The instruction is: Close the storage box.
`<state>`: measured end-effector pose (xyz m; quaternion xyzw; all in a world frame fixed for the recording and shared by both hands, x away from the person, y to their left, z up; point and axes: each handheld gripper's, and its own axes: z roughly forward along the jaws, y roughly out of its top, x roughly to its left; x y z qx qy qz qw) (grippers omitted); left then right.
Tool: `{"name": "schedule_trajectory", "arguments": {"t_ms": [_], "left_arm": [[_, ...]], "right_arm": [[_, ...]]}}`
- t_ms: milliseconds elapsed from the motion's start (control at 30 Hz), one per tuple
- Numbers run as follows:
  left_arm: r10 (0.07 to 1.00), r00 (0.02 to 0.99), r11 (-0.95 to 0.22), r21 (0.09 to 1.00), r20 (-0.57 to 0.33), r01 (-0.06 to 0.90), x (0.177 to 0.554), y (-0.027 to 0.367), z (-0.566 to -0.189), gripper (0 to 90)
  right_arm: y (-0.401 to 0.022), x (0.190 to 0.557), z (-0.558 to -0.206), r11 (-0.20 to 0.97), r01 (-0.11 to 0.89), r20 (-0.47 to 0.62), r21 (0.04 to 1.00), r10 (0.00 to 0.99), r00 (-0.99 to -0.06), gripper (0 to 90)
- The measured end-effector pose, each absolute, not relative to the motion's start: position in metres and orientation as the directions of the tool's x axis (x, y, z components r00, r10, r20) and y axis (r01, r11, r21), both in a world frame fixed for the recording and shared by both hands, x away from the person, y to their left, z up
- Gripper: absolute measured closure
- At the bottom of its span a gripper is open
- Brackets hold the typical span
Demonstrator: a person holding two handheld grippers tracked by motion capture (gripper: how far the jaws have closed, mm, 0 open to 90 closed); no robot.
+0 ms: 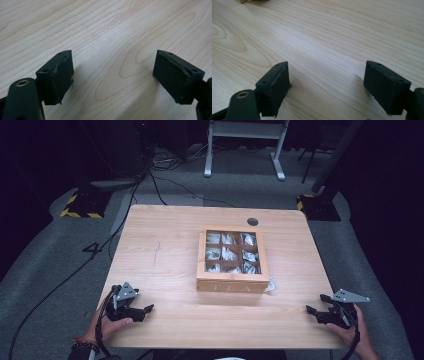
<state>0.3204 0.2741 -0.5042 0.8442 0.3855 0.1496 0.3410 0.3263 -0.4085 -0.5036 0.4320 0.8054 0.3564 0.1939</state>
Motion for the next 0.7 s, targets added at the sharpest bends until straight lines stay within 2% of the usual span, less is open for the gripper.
{"name": "schedule_trajectory", "arguments": {"t_ms": [700], "left_arm": [[0.756, 0.654, -0.465, 0.692, -0.013, 0.552, 0.3197, 0.2742, -0.5044, 17.2]], "right_arm": [[-0.4083, 0.3273, -0.5038, 0.361, 0.561, 0.003, 0.744, 0.839, -0.544, 21.5]]}}
